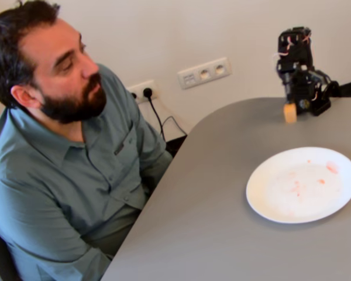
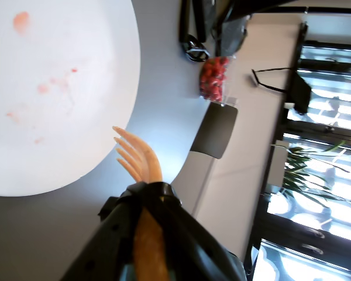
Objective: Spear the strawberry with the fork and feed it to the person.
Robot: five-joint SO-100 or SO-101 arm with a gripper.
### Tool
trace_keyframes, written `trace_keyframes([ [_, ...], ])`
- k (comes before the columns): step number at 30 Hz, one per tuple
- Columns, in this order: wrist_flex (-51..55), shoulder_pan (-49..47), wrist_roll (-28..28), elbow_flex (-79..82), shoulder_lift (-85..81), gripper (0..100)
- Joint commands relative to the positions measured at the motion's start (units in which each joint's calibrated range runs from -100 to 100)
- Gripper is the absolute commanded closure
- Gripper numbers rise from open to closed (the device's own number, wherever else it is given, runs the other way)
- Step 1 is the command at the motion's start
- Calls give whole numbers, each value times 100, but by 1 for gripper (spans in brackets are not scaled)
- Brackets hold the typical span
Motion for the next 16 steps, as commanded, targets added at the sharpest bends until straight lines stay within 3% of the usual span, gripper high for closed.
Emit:
trace_keyframes([
  [1,-812,43,397,1988,-1953,98],
  [8,-1560,-218,670,4756,-3758,98],
  [16,-1360,-531,675,4792,-3851,98],
])
